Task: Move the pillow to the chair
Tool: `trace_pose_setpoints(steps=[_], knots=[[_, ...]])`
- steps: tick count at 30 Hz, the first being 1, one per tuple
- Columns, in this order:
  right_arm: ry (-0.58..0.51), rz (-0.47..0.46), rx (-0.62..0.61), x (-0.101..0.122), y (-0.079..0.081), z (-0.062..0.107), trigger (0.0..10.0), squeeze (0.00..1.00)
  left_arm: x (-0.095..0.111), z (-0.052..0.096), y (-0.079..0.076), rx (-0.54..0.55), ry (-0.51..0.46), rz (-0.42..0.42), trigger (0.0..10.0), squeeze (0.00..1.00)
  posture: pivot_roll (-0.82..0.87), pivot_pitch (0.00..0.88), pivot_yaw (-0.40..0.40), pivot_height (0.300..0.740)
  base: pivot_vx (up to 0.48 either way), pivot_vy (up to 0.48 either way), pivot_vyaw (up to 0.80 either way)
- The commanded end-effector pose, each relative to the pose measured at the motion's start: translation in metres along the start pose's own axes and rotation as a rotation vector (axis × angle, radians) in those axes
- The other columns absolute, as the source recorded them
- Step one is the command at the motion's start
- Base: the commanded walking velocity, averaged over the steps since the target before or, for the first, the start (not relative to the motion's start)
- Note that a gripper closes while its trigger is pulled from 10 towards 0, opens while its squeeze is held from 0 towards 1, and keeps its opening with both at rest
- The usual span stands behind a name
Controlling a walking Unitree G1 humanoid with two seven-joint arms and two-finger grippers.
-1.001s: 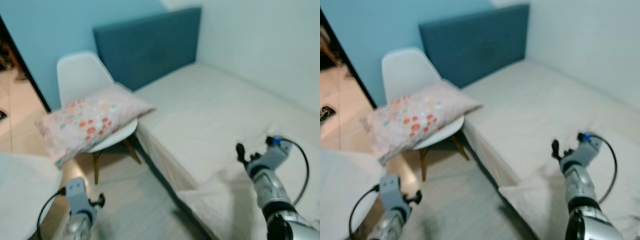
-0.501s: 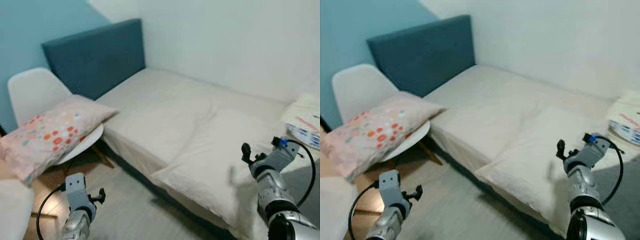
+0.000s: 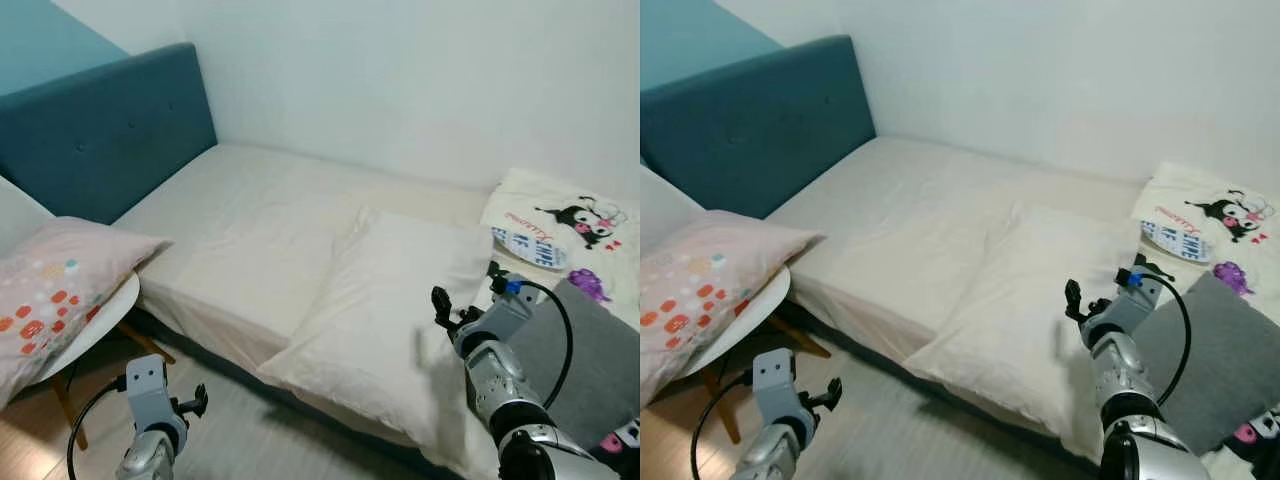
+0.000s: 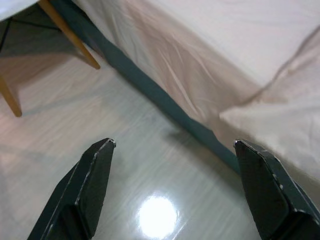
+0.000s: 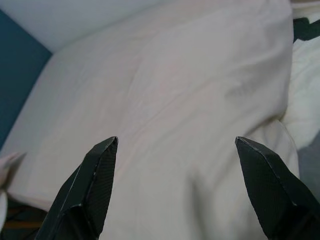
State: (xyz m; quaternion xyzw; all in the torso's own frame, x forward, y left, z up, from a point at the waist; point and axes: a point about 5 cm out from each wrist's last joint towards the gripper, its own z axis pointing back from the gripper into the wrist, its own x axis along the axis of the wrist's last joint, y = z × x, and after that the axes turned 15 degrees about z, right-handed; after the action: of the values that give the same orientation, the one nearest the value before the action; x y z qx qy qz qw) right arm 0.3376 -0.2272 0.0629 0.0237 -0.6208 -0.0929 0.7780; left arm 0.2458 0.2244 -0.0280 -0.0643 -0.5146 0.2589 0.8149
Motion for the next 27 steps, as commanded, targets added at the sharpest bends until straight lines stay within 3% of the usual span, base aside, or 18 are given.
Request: trace_pose_setpoints(steps=[1, 5, 13, 19, 27], knots=[[0.039, 0.015, -0.018, -0.010, -0.008, 0.005, 10.0, 0.00, 0.003, -0.002, -0.006, -0.020, -0.014, 0.004, 10.0, 0.00, 0.07, 0.000, 0.055, 0.723, 0.480, 0.000, -0.71], [0.033, 0.003, -0.033, -0.010, -0.011, 0.006, 10.0, 0.00, 0.003, -0.002, -0.006, -0.030, -0.014, 0.003, 10.0, 0.00, 0.07, 0.000, 0.056, 0.723, 0.472, 0.000, -0.70], [0.035, 0.002, -0.085, -0.003, -0.023, 0.005, 10.0, 0.00, 0.003, -0.002, -0.003, 0.001, -0.027, 0.018, 10.0, 0.00, 0.07, 0.000, 0.053, 0.723, 0.197, 0.000, 0.00], [0.086, 0.006, -0.105, -0.004, -0.030, 0.006, 10.0, 0.00, 0.006, 0.001, 0.013, 0.080, -0.035, 0.005, 10.0, 0.00, 0.07, 0.000, 0.054, 0.698, 0.000, 0.000, 0.00], [0.149, -0.064, -0.160, -0.012, -0.047, 0.013, 10.0, 0.00, 0.037, 0.006, 0.051, 0.280, -0.146, -0.053, 10.0, 0.00, 0.07, 0.000, 0.053, 0.658, 0.000, 0.000, 0.00]])
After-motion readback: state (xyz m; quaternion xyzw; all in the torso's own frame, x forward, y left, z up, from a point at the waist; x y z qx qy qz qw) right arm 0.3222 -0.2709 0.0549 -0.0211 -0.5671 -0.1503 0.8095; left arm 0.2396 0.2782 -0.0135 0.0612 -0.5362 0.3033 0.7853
